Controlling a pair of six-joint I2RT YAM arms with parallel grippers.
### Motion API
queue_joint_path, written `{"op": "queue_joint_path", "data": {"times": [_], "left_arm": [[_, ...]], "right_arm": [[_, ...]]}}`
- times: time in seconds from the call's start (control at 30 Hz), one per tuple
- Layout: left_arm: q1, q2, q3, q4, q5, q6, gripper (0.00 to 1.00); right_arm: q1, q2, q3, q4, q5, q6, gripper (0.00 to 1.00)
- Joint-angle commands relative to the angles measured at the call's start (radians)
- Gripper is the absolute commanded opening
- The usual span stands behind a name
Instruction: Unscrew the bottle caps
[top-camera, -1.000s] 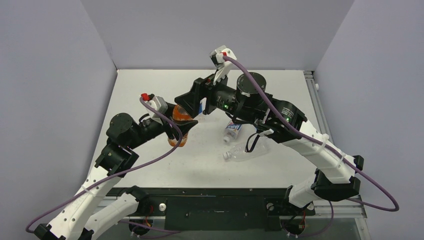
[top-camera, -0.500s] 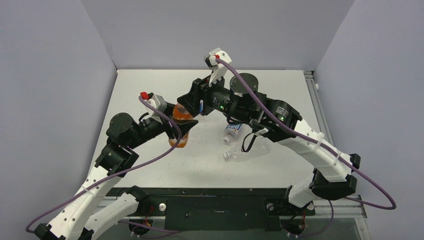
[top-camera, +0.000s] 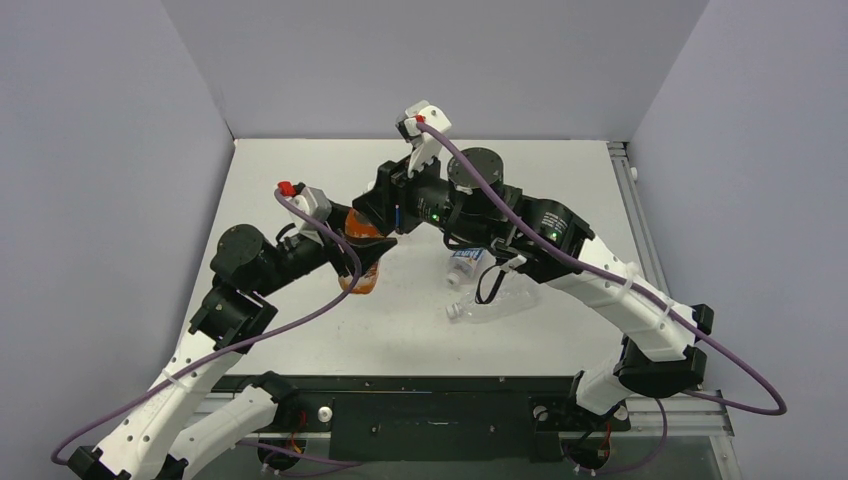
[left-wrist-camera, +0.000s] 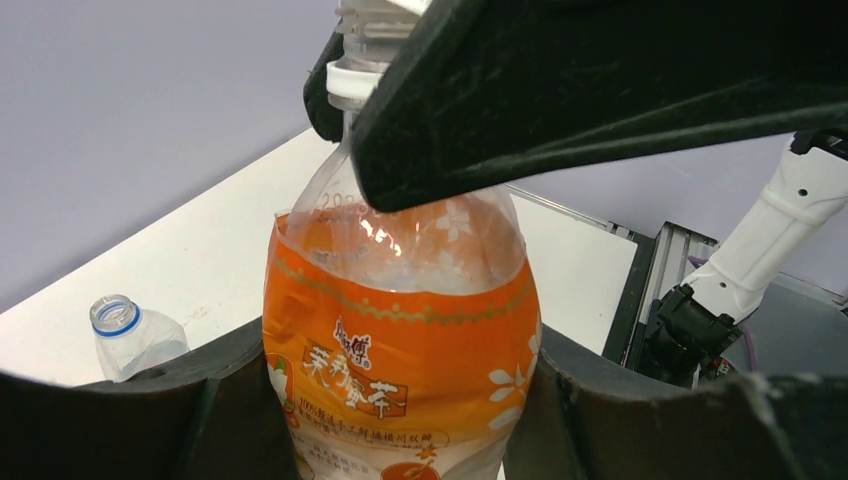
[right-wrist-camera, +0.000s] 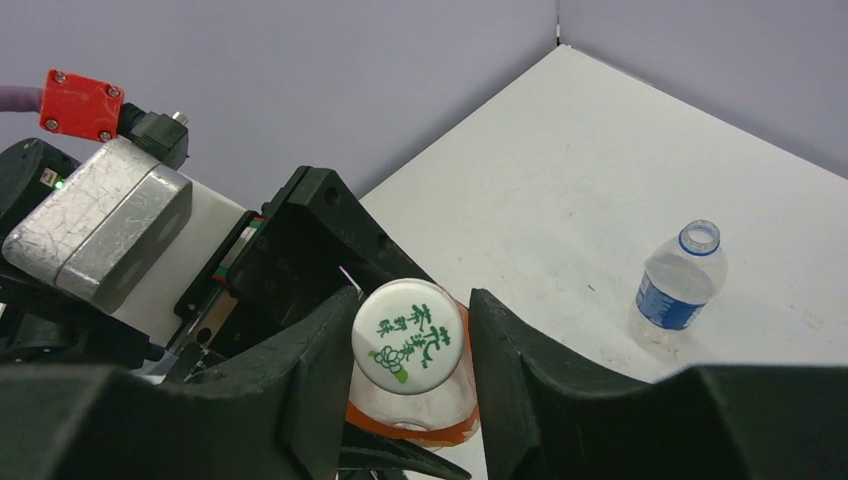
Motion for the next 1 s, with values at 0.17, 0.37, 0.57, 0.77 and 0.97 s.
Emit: {"op": "queue_joint_path", "data": {"times": [0.17,0.37,0.57,0.77,0.97], "left_arm": [[0.001,-0.002,0.025,0.051,0.025,-0.011,0.09],[0.001,-0.002,0.025,0.052,0.028,-0.016,0.09],[0.001,-0.002,0.020,0.052,0.032,-0.017,0.09],[0.001,-0.011,0.001,0.040,0.044,-0.004,0.09],[0.001,-0.037,-0.037,0.036,0.054,0.041,0.09]], "right_arm": [[-0.025,-0.055,0.050,0.041,0.005,-0.019,0.58],[-0.026,-0.042,0.053,0.034,-0.013,-0.009,0.42],[-0.047,-0.048,0.057,0.030,-0.029,-0.006,0.22],[-0.140,-0.079,0.096,0.014,-0.076,-0.002,0.17],[-0.302,-0.165,0.001,0.050,-0.077,0.014,0.14]]}}
